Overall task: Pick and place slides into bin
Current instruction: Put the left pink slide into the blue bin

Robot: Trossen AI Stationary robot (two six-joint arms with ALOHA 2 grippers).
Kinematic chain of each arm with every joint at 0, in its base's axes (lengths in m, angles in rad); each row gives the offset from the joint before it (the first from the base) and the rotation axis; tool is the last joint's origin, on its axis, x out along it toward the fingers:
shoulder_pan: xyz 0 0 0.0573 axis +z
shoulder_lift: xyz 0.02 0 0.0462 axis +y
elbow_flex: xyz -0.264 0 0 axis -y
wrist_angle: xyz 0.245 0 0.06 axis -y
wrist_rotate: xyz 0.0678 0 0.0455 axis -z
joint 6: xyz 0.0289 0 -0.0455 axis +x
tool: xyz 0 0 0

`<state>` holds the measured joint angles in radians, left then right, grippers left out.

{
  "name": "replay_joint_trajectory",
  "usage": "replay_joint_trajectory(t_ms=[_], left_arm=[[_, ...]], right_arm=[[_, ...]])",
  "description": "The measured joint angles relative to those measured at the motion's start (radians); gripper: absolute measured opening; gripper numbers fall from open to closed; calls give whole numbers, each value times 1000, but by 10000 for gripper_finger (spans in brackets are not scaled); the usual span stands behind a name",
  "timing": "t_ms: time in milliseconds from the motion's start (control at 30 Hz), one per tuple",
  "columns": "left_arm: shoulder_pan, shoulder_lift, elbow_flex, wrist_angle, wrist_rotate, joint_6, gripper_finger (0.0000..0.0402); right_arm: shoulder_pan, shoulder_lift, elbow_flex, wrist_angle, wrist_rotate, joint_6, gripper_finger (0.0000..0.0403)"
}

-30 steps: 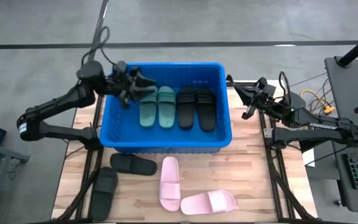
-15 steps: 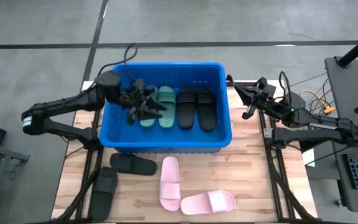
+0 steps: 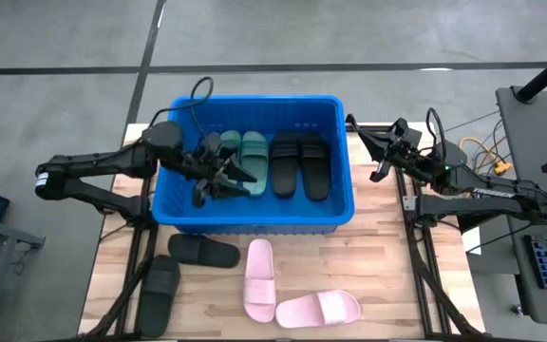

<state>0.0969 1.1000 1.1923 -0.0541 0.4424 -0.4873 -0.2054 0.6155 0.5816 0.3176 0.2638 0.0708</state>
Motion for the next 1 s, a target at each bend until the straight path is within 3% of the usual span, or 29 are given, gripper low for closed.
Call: replay_joint_trajectory(t_ms=[267,467,733,1000], left_arm=[[-78,10,-1,-61,-85,-5,193],[-132,18,-1,-70,-89,-56,193],[-210,19,-7,-213,-90,-168,193],[-295,39,-2,-215,-89,-259,193]], right_arm=[[0,0,0,-6,0,0,9],[0,0,0,-7,0,0,9],[0,0,0,-34,0,0,9],[0,1,0,-95,0,30,9]])
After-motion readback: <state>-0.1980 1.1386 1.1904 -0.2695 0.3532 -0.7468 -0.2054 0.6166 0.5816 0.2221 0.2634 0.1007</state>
